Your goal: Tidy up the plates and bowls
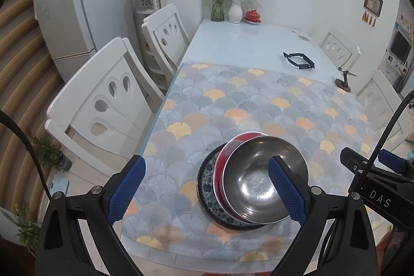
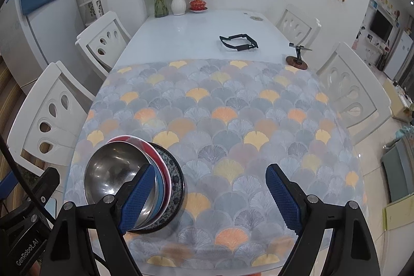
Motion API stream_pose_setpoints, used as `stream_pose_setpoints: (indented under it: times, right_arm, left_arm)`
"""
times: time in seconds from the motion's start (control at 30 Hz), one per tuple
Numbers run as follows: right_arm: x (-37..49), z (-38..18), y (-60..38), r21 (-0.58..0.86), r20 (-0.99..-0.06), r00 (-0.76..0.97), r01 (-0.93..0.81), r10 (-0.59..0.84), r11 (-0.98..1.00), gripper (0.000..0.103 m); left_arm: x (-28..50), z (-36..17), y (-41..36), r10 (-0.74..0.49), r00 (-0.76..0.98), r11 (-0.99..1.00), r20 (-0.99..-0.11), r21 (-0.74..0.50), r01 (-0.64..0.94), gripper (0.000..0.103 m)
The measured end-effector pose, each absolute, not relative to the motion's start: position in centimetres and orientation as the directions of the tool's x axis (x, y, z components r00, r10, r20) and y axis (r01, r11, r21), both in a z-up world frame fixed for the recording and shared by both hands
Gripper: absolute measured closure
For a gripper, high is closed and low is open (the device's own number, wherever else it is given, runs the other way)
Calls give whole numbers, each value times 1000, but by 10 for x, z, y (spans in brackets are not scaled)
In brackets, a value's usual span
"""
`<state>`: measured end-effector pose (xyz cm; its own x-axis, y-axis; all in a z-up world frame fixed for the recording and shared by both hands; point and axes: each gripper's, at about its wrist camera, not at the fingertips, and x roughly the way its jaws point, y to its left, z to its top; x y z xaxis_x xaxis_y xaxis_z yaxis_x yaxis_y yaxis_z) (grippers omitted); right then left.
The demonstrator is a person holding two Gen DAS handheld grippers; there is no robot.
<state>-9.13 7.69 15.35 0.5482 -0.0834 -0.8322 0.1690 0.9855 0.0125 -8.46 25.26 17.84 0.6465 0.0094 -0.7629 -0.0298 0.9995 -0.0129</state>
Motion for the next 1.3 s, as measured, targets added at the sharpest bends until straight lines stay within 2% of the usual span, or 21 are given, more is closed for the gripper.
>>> stream_pose_setpoints:
  times: [1.3]
  right_arm:
    - [-90,149,78,27,-840,536,189,-80,982,17]
  left_arm:
    - [-75,175,251,-33,642,999,-766,-33,12,8]
